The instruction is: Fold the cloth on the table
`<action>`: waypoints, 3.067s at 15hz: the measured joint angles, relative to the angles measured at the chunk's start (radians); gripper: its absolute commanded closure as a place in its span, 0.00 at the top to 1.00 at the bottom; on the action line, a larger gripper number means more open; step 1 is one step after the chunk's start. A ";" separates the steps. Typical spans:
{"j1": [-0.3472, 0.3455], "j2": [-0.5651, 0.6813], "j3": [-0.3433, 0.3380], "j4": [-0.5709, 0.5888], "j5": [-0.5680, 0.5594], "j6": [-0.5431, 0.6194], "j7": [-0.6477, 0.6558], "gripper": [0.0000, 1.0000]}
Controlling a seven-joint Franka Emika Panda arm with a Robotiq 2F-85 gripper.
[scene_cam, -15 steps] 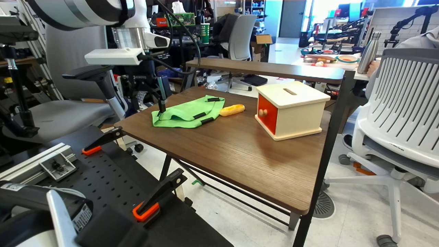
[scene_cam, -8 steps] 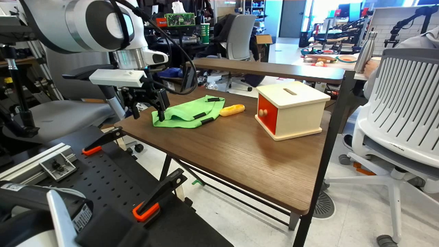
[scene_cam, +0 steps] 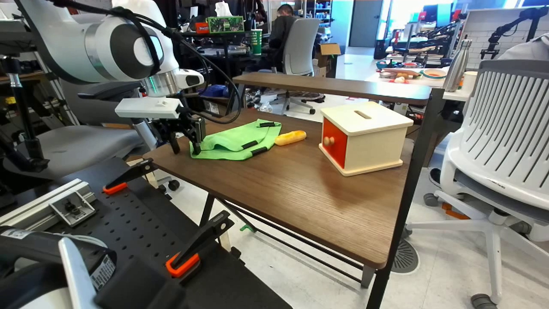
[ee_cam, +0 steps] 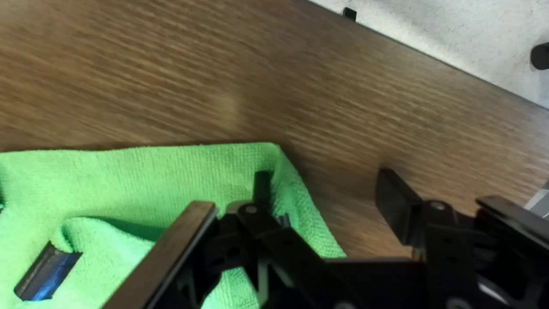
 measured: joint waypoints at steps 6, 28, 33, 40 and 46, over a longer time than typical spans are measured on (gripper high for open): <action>0.042 0.003 -0.018 0.025 0.007 -0.023 0.000 0.00; -0.028 -0.253 0.089 0.147 0.068 -0.253 0.238 0.01; -0.126 -0.187 0.074 0.202 0.129 -0.253 0.195 0.01; -0.180 -0.018 0.002 0.290 0.132 -0.252 0.195 0.01; -0.238 0.104 -0.031 0.355 0.163 -0.252 0.195 0.01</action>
